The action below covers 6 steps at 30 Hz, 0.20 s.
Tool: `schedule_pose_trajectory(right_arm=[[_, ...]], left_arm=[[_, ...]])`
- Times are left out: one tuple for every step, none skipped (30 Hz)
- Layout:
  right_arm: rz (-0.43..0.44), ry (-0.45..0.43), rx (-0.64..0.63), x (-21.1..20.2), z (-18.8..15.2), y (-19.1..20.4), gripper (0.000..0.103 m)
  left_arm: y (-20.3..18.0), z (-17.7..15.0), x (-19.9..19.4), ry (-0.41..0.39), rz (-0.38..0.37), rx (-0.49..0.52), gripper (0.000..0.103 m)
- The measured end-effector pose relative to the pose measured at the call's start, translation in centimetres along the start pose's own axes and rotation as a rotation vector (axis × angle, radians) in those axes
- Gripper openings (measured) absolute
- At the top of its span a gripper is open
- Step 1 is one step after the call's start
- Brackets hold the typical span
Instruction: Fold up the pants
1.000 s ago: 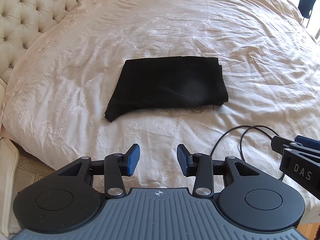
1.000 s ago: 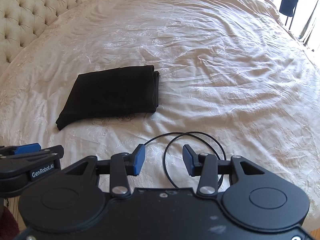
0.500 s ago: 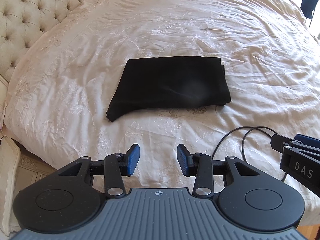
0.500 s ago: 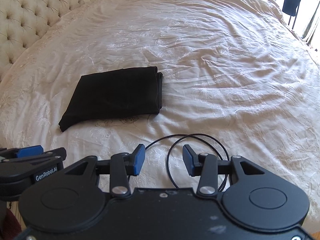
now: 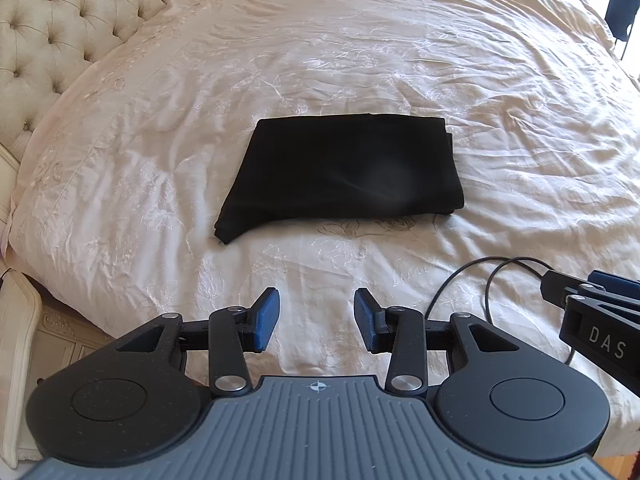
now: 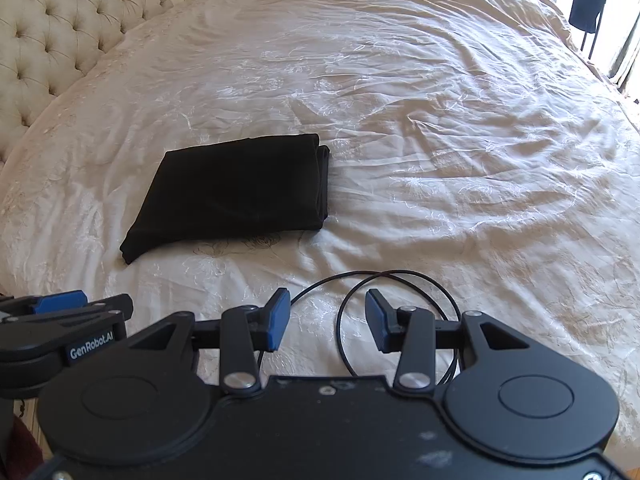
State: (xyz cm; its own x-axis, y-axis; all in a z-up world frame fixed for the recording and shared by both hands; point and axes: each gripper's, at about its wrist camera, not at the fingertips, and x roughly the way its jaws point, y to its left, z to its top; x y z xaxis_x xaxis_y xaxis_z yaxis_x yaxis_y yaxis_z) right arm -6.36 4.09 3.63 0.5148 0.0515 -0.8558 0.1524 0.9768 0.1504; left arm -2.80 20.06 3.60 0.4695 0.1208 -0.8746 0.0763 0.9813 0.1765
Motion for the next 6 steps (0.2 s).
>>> schedule_pose_trajectory(right_arm=[[0.000, 0.000, 0.000, 0.01, 0.01, 0.01, 0.044], [0.000, 0.000, 0.000, 0.02, 0.01, 0.04, 0.044], [0.000, 0.000, 0.000, 0.01, 0.00, 0.03, 0.044], [0.000, 0.000, 0.000, 0.01, 0.00, 0.05, 0.044], [0.000, 0.000, 0.001, 0.02, 0.01, 0.07, 0.044], [0.000, 0.000, 0.002, 0.03, 0.01, 0.09, 0.044]], left_arm=[[0.00, 0.01, -0.01, -0.001, 0.001, 0.001, 0.040], [-0.02, 0.01, -0.01, -0.002, 0.001, 0.001, 0.040], [-0.10, 0.03, -0.03, -0.002, 0.000, 0.001, 0.040], [-0.09, 0.05, -0.02, -0.002, -0.001, 0.000, 0.040], [-0.17, 0.06, -0.03, -0.001, -0.003, -0.001, 0.040], [-0.28, 0.07, -0.04, 0.000, -0.003, -0.001, 0.040]])
